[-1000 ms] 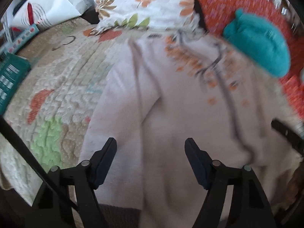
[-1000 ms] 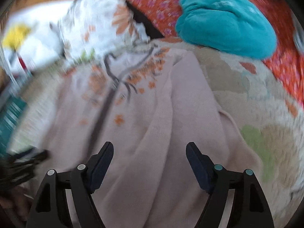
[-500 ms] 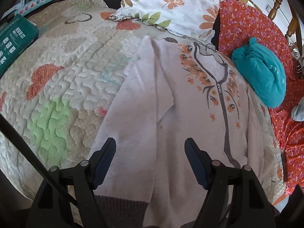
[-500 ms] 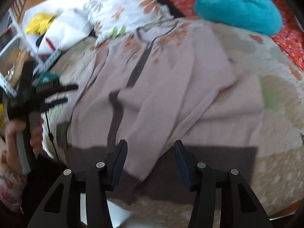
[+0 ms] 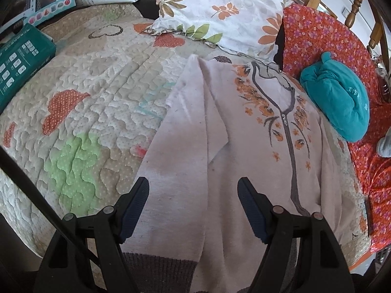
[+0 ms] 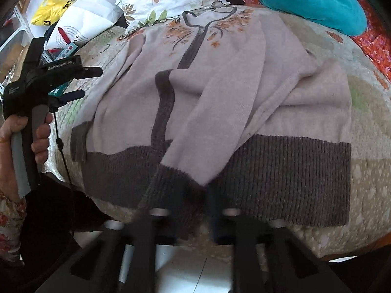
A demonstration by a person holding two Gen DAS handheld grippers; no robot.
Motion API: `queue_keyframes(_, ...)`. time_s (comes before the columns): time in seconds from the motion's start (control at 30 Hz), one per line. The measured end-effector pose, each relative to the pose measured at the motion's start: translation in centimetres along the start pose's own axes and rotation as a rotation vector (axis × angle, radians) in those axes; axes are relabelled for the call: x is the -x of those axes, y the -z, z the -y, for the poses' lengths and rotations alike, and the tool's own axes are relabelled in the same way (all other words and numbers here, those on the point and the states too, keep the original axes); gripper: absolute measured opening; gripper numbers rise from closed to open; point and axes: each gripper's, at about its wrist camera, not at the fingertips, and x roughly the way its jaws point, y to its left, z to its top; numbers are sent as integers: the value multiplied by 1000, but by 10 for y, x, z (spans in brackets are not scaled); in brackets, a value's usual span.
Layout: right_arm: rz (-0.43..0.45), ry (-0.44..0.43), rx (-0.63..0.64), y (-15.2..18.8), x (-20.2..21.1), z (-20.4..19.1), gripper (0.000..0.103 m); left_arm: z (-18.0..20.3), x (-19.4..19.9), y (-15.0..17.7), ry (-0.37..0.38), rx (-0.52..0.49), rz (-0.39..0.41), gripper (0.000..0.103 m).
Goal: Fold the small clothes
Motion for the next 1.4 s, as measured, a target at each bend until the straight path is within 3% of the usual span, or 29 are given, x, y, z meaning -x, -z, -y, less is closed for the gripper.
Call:
queue_keyframes(0.2,68,-1,-11,-4,48,7,5,-3,2,-5,0,15,11,74)
queue_keyframes(0.33,154,59,-114,-25,91,55,5,-13,7,-15,6,58,26,74)
queue_keyframes(0.5,226,334,-294,-49,132,157,5,-37,15,-30,-16,107,52,74)
queue_keyframes(0.63,107,588,-427,-58,117,237,9,-67,13,-37,-42,176,44,75)
queue_keyframes(0.7,120,580,-484,-56,114,248,9,-77,8,-39,-64,193,30,76)
queue_keyframes(0.77,184,543,-505,-59,114,241,16,-84,-3,-41,-90,193,1,76)
queue_keyframes(0.83,226,519,-498,-62,108,228,29,-87,-18,-45,-101,182,-34,76)
queue_keyframes(0.93,232,473,-450,-76,89,211,32,-79,-36,-51,-93,133,-65,76)
queue_keyframes(1.1,198,459,-371,-87,61,189,38,-45,-43,-45,25,-1,-98,76)
queue_keyframes(1.13,190,460,-356,-88,56,186,38,-31,-47,-41,37,-70,-128,76)
queue_keyframes(1.17,184,467,-338,-90,53,181,38,-22,-51,-37,16,-124,-148,69)
queue_keyframes(1.2,184,479,-319,-91,50,177,38,-16,-54,-34,-20,-165,-158,38)
queue_keyframes(1.23,189,496,-300,-91,49,173,38,-11,-55,-32,-73,-191,-159,27)
queue_keyframes(1.3,211,528,-270,-93,50,167,38,-20,-49,-37,-50,-130,-152,12)
queue_keyframes(1.37,241,548,-250,-94,55,163,38,-42,-40,-47,-52,-28,-135,9)
queue_keyframes(1.4,249,555,-248,-93,56,163,38,-53,-34,-53,-102,4,-106,9)
